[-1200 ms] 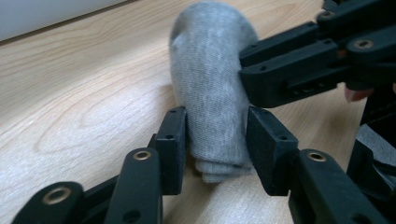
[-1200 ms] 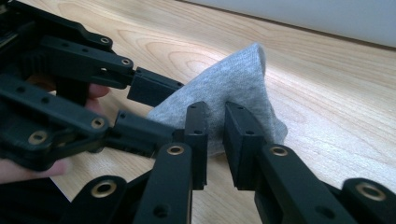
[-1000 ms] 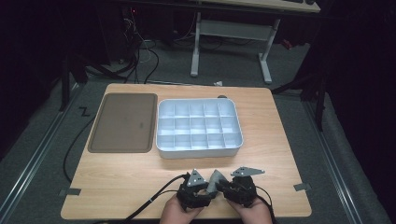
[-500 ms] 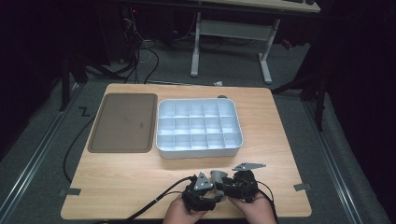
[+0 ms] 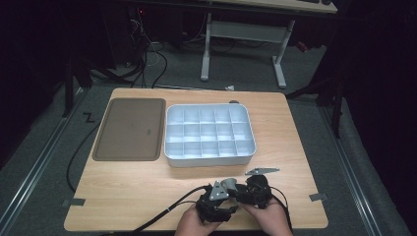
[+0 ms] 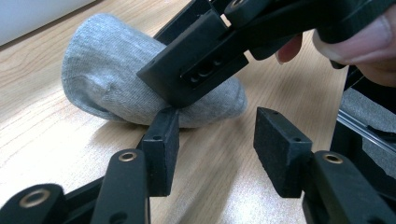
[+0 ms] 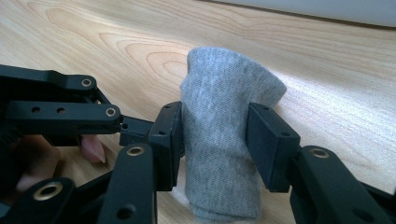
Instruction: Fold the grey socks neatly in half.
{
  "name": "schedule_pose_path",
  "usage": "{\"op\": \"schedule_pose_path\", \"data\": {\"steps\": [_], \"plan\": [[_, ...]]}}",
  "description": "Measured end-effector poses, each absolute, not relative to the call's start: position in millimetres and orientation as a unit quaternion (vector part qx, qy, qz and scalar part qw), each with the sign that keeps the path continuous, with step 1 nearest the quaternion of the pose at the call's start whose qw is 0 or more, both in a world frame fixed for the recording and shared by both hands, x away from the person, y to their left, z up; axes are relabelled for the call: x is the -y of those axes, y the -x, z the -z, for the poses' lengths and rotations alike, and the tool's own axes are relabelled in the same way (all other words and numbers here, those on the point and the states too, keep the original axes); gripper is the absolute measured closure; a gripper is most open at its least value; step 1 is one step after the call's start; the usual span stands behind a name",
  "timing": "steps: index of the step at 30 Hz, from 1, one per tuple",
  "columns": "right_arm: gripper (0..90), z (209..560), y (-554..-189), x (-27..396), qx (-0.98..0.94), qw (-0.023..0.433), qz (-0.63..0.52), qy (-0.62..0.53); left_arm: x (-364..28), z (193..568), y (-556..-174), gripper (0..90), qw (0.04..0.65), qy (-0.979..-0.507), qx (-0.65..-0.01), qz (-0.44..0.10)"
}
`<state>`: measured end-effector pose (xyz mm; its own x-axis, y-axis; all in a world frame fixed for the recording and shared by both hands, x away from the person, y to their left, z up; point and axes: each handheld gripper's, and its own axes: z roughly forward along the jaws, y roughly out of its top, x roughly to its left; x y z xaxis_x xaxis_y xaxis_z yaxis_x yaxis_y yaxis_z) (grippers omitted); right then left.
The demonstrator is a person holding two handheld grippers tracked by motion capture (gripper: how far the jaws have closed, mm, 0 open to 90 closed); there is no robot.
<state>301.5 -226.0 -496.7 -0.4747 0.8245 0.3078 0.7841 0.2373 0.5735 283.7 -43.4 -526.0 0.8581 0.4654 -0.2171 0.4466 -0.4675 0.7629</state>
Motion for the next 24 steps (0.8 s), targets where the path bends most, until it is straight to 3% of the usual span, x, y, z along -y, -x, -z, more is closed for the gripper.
{"op": "schedule_pose_path", "data": {"steps": [12, 24], "plan": [[60.3, 496.7, -304.6, 224.6, -0.795, 0.031, -0.33, -0.508, 18.9, 526.5, -281.8, 50.9, 0.444, -0.848, -0.289, -0.011], [57.8, 491.4, -308.0, 211.1, -0.828, 0.047, -0.271, -0.488, -63.2, 509.7, -272.6, 50.5, 0.465, -0.824, -0.319, -0.058]]}}
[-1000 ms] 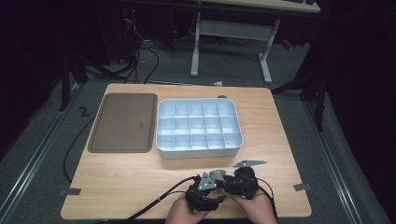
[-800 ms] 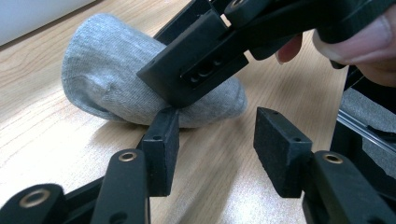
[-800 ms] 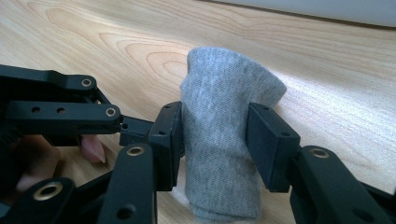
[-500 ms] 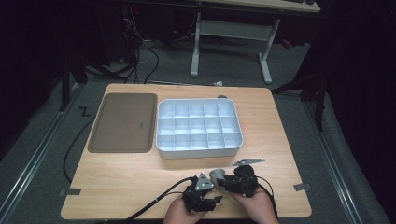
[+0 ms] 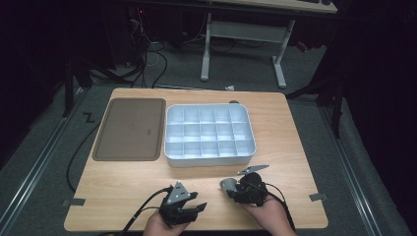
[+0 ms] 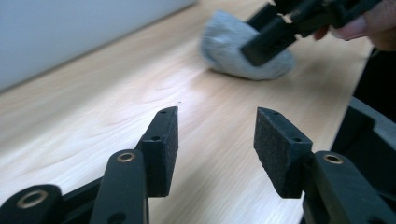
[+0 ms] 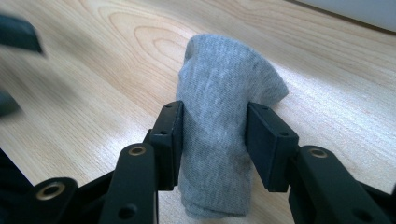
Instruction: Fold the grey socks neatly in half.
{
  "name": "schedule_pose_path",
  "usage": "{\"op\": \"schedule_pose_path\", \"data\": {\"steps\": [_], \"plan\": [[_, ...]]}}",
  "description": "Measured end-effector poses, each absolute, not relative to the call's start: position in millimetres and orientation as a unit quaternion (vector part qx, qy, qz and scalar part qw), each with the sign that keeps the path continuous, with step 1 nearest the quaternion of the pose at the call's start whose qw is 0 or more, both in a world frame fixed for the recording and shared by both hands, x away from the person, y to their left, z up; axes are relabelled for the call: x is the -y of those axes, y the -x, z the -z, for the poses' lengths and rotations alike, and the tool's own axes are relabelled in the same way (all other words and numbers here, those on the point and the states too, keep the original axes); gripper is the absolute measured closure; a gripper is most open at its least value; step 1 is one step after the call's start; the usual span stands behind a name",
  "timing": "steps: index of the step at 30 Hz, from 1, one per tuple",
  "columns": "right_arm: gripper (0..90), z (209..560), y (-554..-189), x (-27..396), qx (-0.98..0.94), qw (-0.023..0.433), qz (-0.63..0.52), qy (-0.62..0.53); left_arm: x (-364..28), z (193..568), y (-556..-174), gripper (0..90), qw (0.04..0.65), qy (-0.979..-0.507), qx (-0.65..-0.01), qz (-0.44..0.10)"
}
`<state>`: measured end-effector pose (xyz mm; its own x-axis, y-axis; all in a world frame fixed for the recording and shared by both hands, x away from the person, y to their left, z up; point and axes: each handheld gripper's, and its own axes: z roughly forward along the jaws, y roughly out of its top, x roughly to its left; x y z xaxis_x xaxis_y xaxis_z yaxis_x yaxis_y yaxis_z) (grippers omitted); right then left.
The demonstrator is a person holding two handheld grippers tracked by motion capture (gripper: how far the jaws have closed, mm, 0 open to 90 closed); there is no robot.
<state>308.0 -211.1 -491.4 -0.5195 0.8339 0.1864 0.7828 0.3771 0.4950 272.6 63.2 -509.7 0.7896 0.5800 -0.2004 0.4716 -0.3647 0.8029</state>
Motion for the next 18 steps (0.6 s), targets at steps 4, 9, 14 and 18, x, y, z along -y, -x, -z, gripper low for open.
{"op": "schedule_pose_path", "data": {"steps": [4, 9, 14, 18], "plan": [[57.1, 490.8, -309.1, 208.7, -0.834, 0.048, -0.258, -0.485, -87.6, 509.7, -274.5, 48.7, 0.459, -0.818, -0.333, -0.098], [55.9, 491.1, -310.4, 207.9, -0.841, 0.048, -0.247, -0.479, -115.4, 512.7, -281.6, 46.4, 0.464, -0.801, -0.361, -0.115], [55.5, 489.2, -313.5, 204.2, -0.848, 0.045, -0.227, -0.477, -141.9, 511.5, -286.3, 45.9, 0.457, -0.796, -0.372, -0.138], [55.8, 487.1, -315.0, 199.6, -0.855, 0.047, -0.208, -0.474, -158.8, 513.5, -287.6, 44.8, 0.463, -0.781, -0.388, -0.158]]}}
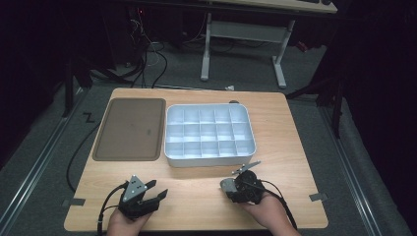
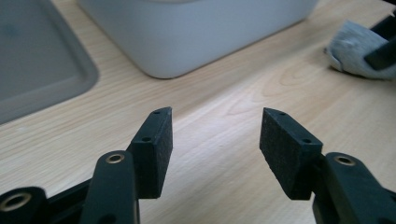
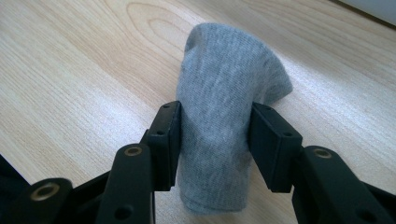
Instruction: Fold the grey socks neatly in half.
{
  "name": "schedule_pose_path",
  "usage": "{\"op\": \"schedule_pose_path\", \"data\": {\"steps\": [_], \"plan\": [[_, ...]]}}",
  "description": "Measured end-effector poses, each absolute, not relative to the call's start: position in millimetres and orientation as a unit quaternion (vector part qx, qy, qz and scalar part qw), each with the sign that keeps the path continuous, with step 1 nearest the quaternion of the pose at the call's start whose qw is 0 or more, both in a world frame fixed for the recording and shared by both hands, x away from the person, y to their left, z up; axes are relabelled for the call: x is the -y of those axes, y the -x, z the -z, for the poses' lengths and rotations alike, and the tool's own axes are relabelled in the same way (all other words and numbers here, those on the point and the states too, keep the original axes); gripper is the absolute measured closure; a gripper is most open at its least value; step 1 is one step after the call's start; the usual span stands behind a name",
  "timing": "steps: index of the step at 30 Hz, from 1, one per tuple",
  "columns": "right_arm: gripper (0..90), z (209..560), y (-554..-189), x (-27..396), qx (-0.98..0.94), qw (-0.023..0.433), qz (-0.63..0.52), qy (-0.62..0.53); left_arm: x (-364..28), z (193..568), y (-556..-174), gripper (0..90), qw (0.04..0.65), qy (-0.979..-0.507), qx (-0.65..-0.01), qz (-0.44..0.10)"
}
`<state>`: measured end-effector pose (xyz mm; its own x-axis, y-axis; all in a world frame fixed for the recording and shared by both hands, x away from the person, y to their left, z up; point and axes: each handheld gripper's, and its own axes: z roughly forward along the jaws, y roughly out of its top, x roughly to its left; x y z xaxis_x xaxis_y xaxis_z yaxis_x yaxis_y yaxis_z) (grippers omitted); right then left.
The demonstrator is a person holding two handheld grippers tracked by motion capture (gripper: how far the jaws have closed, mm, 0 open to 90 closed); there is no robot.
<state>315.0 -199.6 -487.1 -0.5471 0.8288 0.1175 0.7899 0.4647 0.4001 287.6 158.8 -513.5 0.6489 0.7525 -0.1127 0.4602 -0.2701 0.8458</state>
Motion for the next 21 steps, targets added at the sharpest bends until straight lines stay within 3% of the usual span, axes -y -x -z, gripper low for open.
{"op": "schedule_pose_path", "data": {"steps": [7, 21], "plan": [[55.7, 484.2, -319.0, 193.8, -0.864, 0.042, -0.179, -0.469, -173.8, 524.5, -299.8, 42.7, 0.449, -0.77, -0.415, -0.184], [56.2, 482.7, -324.5, 180.0, -0.892, 0.056, -0.128, -0.431, -183.4, 527.9, -299.5, 41.7, 0.459, -0.757, -0.432, -0.171]]}}
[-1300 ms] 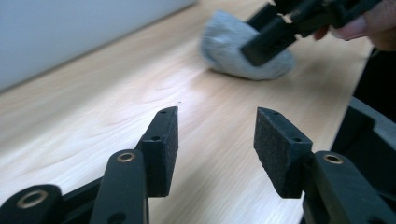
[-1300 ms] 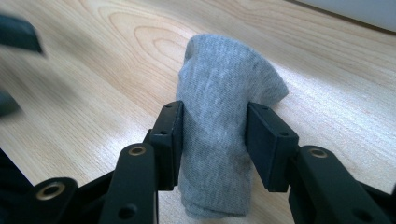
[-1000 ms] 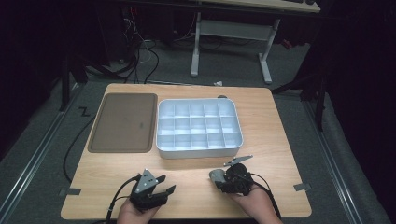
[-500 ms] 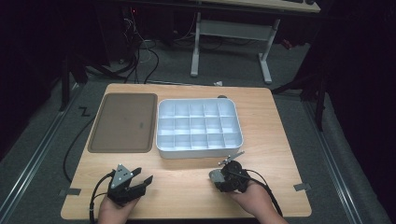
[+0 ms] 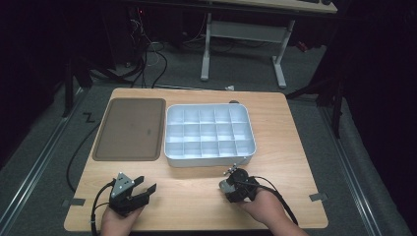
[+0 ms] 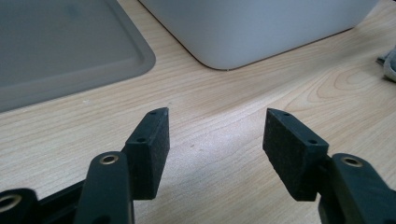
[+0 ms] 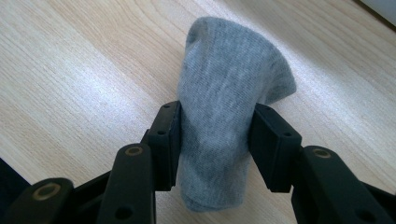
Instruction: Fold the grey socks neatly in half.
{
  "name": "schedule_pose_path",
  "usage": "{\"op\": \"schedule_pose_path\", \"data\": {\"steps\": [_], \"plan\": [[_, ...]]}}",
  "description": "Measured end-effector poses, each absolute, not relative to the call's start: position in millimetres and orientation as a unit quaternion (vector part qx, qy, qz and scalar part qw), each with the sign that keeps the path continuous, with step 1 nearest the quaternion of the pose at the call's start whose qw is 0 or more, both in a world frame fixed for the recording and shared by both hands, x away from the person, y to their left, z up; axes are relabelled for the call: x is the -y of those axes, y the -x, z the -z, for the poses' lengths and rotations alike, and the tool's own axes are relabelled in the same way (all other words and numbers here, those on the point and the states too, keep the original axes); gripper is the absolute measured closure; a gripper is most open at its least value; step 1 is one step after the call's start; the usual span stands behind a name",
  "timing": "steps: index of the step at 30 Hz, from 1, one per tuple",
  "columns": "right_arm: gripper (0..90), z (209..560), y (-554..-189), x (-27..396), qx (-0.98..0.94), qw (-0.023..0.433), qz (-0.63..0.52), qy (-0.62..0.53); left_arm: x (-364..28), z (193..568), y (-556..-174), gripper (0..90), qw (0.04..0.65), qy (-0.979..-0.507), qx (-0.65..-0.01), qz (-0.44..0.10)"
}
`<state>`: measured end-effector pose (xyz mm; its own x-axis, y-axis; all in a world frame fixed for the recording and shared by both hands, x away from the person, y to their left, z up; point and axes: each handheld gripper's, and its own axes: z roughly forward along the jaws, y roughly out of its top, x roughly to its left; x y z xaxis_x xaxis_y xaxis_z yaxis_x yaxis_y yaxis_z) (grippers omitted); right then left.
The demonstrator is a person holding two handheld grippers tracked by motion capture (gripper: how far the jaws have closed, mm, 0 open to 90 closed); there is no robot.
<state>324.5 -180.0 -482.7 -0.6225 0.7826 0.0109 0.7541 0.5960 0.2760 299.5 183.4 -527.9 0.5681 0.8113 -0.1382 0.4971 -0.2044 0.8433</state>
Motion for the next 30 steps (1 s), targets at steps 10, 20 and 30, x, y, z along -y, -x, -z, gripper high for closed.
{"op": "schedule_pose_path", "data": {"steps": [10, 20, 30], "plan": [[57.4, 484.5, -329.4, 176.2, -0.891, 0.044, -0.108, -0.439, -185.7, 528.1, -299.2, 40.6, 0.462, -0.753, -0.434, -0.174], [57.4, 488.9, -338.5, 171.2, -0.895, 0.036, -0.087, -0.437, -186.5, 528.7, -299.1, 40.6, 0.466, -0.752, -0.433, -0.17], [67.0, 486.7, -343.8, 174.1, -0.898, 0.025, -0.092, -0.43, -189.4, 527.9, -298.0, 40.8, 0.471, -0.748, -0.436, -0.169]]}}
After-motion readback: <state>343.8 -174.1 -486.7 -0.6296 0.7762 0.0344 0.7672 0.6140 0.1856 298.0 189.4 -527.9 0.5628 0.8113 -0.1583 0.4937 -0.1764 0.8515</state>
